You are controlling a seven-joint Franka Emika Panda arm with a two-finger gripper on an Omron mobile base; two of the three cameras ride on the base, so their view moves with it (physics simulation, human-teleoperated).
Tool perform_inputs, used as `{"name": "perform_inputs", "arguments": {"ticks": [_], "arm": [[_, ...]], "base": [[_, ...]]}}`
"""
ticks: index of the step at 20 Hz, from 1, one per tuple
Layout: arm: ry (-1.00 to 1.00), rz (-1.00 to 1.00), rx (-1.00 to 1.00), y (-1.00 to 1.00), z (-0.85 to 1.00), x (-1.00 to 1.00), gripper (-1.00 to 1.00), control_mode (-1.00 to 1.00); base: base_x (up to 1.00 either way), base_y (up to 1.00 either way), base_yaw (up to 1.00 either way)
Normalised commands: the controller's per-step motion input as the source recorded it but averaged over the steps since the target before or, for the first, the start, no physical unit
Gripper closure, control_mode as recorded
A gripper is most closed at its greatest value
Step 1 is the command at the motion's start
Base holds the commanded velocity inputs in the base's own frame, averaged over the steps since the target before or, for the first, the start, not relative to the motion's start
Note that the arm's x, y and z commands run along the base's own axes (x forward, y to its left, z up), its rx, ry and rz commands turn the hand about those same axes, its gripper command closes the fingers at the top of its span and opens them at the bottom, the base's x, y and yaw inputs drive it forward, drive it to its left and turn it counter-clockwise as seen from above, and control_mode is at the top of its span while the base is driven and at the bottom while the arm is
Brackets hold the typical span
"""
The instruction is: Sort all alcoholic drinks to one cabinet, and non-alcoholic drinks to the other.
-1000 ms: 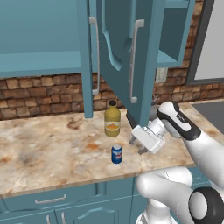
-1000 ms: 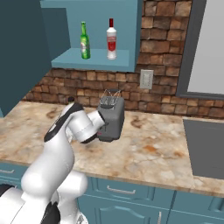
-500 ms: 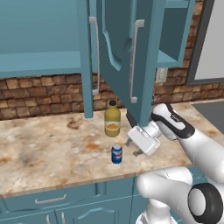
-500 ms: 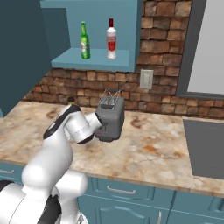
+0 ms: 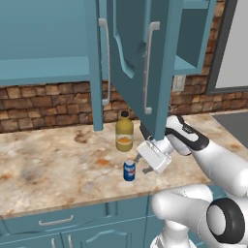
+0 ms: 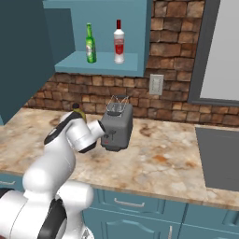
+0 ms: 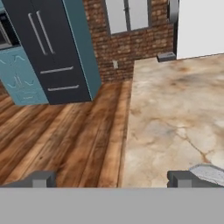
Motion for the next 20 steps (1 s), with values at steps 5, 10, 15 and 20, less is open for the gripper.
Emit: {"name": "perform_inputs", "arguments": {"ticks": [5,10,15,20], "arm": [[-0.02,0.0,-0.01,0.05,-0.2,0.06,-1.0,-1.0],[-0.05,0.0,-0.01,0.0,-0.11,0.11,-1.0,-1.0],[-0.15,0.0,0.0,0.0,0.01,0.0,-1.0,-1.0],[-0.15,0.0,0.0,0.0,0.03,0.05,-1.0,-1.0]], "base": [[0.0,0.0,0.0],[0.0,0.0,0.0],[0.0,0.0,0.0],[0.0,0.0,0.0]]}}
